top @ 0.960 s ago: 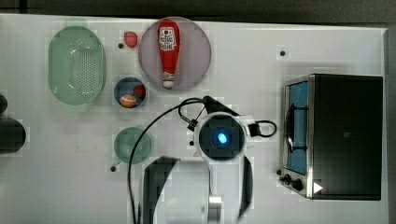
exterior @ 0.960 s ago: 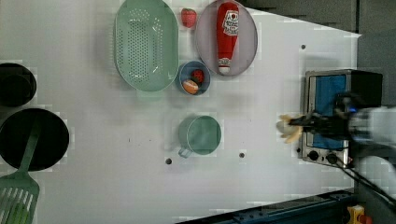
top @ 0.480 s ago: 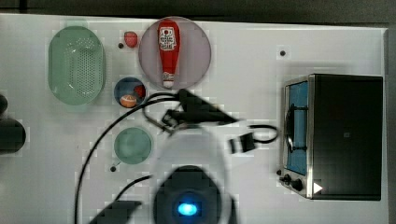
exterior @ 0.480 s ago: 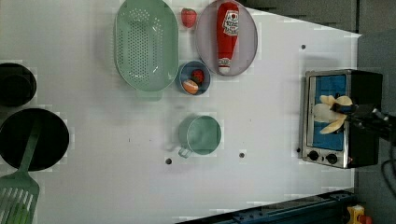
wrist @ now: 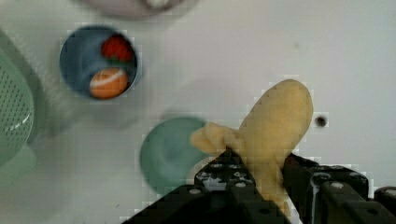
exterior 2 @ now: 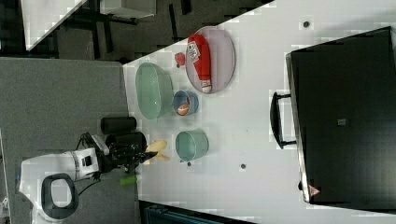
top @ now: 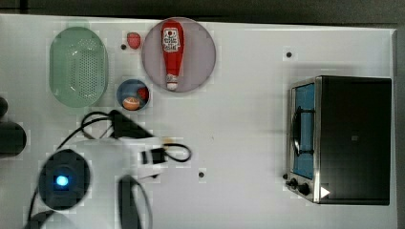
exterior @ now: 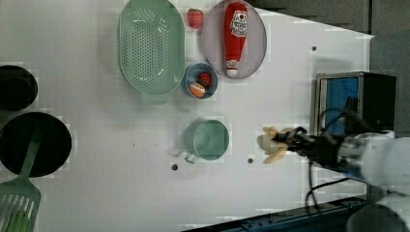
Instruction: Pick Banana and place it in mug.
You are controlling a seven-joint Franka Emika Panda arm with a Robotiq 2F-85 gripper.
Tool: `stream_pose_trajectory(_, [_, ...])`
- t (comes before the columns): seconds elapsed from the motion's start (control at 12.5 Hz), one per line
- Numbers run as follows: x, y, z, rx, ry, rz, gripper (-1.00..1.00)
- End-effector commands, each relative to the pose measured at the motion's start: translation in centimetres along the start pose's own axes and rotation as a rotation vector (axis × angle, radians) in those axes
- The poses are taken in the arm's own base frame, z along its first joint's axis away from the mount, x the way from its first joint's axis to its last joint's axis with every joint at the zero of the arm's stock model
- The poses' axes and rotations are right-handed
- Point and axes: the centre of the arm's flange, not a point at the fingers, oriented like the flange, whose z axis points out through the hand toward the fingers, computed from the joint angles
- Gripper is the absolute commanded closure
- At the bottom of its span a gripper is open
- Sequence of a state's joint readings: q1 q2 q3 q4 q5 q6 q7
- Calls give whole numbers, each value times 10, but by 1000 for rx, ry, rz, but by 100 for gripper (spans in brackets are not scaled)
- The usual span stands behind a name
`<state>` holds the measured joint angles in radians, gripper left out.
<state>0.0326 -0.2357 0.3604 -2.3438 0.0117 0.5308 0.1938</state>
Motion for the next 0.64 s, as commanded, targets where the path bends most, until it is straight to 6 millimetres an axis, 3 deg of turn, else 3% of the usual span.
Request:
stream_pose_trajectory(0.08, [-28,-29,20,-2,-25,185,43])
stream_pose_trajectory(0.32, [-32,-55,67,44,-68,169,43])
stream_pose_trajectory(0.64, [-27,-65,127,61,-120,179,43])
